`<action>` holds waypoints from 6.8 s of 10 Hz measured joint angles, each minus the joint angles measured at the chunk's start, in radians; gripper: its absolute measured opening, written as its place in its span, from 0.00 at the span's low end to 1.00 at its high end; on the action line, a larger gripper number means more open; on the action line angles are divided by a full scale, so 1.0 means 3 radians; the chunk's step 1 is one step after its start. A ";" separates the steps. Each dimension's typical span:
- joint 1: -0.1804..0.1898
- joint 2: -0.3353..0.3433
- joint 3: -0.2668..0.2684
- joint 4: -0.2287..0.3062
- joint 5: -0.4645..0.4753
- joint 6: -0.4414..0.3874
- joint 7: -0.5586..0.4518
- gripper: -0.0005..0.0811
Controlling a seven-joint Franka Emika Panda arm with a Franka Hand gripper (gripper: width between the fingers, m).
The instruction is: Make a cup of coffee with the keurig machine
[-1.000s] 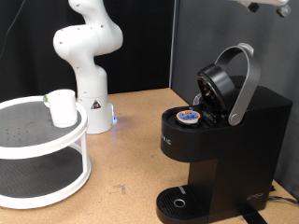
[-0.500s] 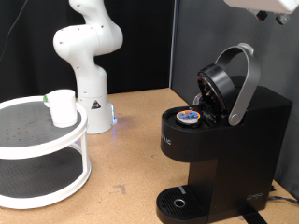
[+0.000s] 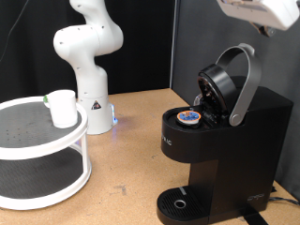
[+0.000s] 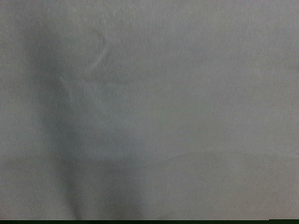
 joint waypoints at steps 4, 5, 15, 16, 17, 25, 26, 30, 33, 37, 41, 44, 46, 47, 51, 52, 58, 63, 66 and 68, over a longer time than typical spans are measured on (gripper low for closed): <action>-0.0002 0.0092 -0.0004 -0.0021 -0.0020 0.0040 -0.0002 0.01; -0.0004 0.0092 -0.0007 -0.0027 -0.0020 0.0043 -0.0023 0.01; -0.0083 0.0018 -0.0124 -0.0096 -0.0020 -0.0152 -0.0272 0.01; -0.0099 -0.0016 -0.0141 -0.0105 -0.0020 -0.0203 -0.0295 0.01; -0.0117 -0.0047 -0.0161 -0.0121 -0.0026 -0.0240 -0.0306 0.01; -0.0264 -0.0173 -0.0239 -0.0180 -0.0482 -0.0307 -0.0253 0.01; -0.0284 -0.0184 -0.0260 -0.0186 -0.0521 -0.0342 -0.0255 0.01; -0.0385 -0.0204 -0.0344 -0.0248 -0.0672 -0.0375 -0.0264 0.01; -0.0456 -0.0207 -0.0395 -0.0326 -0.0824 -0.0375 -0.0317 0.01; -0.0510 -0.0203 -0.0421 -0.0384 -0.0903 -0.0374 -0.0359 0.01; -0.0570 -0.0092 -0.0467 -0.0458 -0.1071 -0.0290 -0.0232 0.01; -0.0592 0.0057 -0.0477 -0.0519 -0.0976 -0.0075 -0.0259 0.01; -0.0590 0.0185 -0.0447 -0.0520 -0.0888 0.0017 -0.0292 0.01; -0.0590 0.0236 -0.0427 -0.0520 -0.0860 0.0056 -0.0303 0.01; -0.0590 0.0255 -0.0416 -0.0512 -0.0776 0.0107 -0.0343 0.01; -0.0590 0.0259 -0.0404 -0.0518 -0.0636 0.0158 -0.0447 0.01; -0.0595 0.0060 -0.0414 -0.0447 0.0368 0.0039 -0.1129 0.01; -0.0644 -0.0325 -0.0471 -0.0873 0.0469 -0.0015 -0.1064 0.01; -0.0732 -0.0549 -0.0564 -0.0977 0.0065 -0.0603 -0.1056 0.01; -0.0731 -0.0551 -0.0559 -0.1007 0.0130 -0.0458 -0.1039 0.01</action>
